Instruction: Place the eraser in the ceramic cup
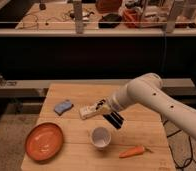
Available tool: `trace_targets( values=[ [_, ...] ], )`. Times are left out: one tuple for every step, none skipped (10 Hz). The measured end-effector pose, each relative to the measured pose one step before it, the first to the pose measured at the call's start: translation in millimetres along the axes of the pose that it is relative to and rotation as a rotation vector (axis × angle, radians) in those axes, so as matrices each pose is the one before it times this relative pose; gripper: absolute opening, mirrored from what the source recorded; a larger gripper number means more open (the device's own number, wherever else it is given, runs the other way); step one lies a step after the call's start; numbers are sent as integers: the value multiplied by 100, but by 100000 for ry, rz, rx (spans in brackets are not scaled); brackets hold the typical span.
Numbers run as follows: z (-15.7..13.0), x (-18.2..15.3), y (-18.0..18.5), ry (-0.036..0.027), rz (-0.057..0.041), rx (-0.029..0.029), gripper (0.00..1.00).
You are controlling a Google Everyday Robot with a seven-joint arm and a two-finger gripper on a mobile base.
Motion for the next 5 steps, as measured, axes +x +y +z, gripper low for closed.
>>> trace_targets(
  values=[
    [-192,46,-296,2276,-275,2380,0],
    [-216,-76,-202,3305,-136,2325,0],
    [-123,193,-328,3714,-572,2610,0],
    [58,430,-380,2681,-984,2634,0],
    [-24,242,-302,2839,-675,2637,0]
  ],
)
